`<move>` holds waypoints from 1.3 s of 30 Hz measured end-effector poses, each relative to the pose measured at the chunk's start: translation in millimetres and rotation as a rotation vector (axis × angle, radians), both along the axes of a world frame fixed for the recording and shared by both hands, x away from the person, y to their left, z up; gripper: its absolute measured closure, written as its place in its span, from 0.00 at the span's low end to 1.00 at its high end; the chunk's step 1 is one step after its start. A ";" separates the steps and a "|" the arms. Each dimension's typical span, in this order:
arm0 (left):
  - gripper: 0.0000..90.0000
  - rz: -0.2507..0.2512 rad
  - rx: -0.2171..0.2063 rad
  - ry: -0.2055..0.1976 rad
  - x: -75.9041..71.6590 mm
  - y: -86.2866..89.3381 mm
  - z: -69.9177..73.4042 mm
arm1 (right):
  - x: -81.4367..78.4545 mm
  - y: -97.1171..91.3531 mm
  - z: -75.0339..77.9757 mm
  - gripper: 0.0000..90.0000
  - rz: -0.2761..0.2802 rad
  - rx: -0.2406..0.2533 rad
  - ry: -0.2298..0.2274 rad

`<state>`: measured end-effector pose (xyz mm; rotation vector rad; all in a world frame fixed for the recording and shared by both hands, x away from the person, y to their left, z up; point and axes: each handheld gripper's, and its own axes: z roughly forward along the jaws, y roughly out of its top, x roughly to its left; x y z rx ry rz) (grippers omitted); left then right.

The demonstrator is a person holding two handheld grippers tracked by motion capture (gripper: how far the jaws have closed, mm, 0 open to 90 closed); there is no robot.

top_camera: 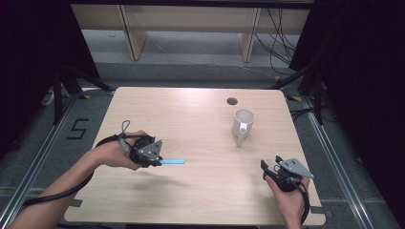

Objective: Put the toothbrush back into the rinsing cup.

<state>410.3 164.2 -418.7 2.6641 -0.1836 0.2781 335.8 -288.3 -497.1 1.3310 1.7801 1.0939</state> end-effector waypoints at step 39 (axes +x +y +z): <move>0.87 -0.111 0.261 -0.002 -9.6 -59.6 8.0 | -0.2 103.9 29.3 0.51 0.682 -0.094 -0.015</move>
